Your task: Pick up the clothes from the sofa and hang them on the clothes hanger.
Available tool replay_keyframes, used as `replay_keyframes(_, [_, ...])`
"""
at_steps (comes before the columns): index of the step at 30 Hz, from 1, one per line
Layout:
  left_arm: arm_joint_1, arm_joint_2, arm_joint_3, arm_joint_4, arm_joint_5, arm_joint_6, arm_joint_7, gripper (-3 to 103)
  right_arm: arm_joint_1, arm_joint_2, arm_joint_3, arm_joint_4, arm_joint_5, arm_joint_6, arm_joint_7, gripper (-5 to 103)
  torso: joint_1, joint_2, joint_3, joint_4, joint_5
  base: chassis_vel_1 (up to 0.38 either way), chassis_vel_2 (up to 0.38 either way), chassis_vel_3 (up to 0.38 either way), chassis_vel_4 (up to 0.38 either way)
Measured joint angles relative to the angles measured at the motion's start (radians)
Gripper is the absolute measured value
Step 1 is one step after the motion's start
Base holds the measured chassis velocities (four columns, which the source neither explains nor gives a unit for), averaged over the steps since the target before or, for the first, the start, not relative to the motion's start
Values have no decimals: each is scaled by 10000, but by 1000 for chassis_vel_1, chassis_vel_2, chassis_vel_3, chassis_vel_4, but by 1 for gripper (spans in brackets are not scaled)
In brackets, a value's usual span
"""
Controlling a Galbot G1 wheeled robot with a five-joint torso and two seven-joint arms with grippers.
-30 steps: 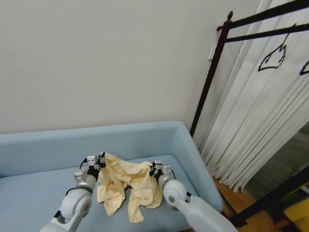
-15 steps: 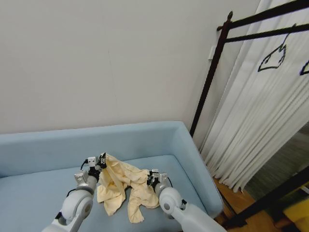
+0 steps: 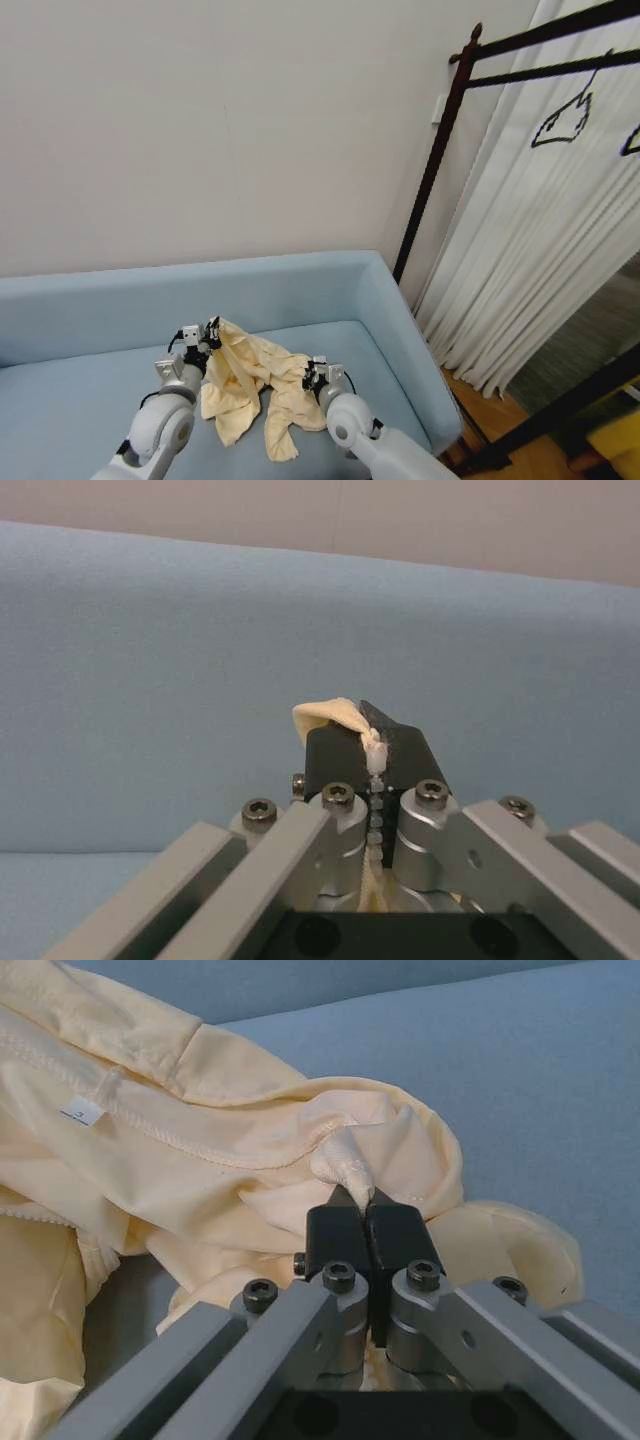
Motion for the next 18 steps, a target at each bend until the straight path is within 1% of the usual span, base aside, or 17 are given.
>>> replay_keyframes(1, [9,-2,2,0,4,0,2,1,-19,0,10,26,2,-2,0,2,0,0,0,0,0,0,0,0,0])
replay_keyframes(2, [9,-2,2,0,4,0,2,1,-19,0,10,26,2,-2,0,2,0,0,0,0,0,0,0,0,0])
replay_keyframes(5, [22,0,0,-2,18,-2,11,1,-87,-7,4,33,-74,-2,-13,18,0,1,0,0,0,0,0,0,0])
replay_keyframes(6, [22,0,0,-2,18,-2,11,1,-87,-7,4,33,-74,-2,-13,18,0,1,0,0,0,0,0,0,0])
replay_keyframes(7, [24,2,-2,-9,19,-2,11,1,-120,-8,-4,24,-109,-3,-21,24,1,0,0,0,0,0,0,0,0])
replay_keyframes(8, [26,4,-2,-23,22,-2,11,1,-138,-6,-6,12,-128,-3,-30,24,0,1,0,0,0,0,0,0,0])
replay_keyframes(9, [29,4,-2,-43,24,-2,11,1,-149,-1,-12,-2,-145,-2,-40,28,0,0,0,0,0,0,0,0,0])
replay_keyframes(10, [31,5,-2,-55,27,-2,12,1,-151,5,-20,-6,-152,1,-41,37,0,0,0,0,0,0,0,0,0])
replay_keyframes(11, [41,5,-2,-69,32,-2,12,1,-151,7,-25,-6,-154,4,-41,35,0,1,0,0,0,0,0,0,0])
replay_keyframes(14, [72,1,-5,-89,49,-1,14,1,-157,9,-29,-4,-155,9,-40,35,0,1,0,0,0,0,0,0,0])
replay_keyframes(15, [107,-7,-9,-100,77,-2,20,1,-168,6,-27,12,-155,14,-33,24,0,1,0,0,0,0,0,0,0])
replay_keyframes(16, [133,-18,-10,-109,103,-2,26,1,-178,-2,-21,31,-153,17,-29,18,0,1,0,0,0,0,0,0,0])
replay_keyframes(17, [154,-29,-13,-118,122,-2,34,1,-189,-19,-15,58,-148,23,-29,13,0,0,0,0,0,0,0,0,0])
replay_keyframes(18, [154,-29,-13,-118,122,-2,34,1,-189,-19,-15,58,-148,23,-29,13,0,0,0,0,0,0,0,0,0])
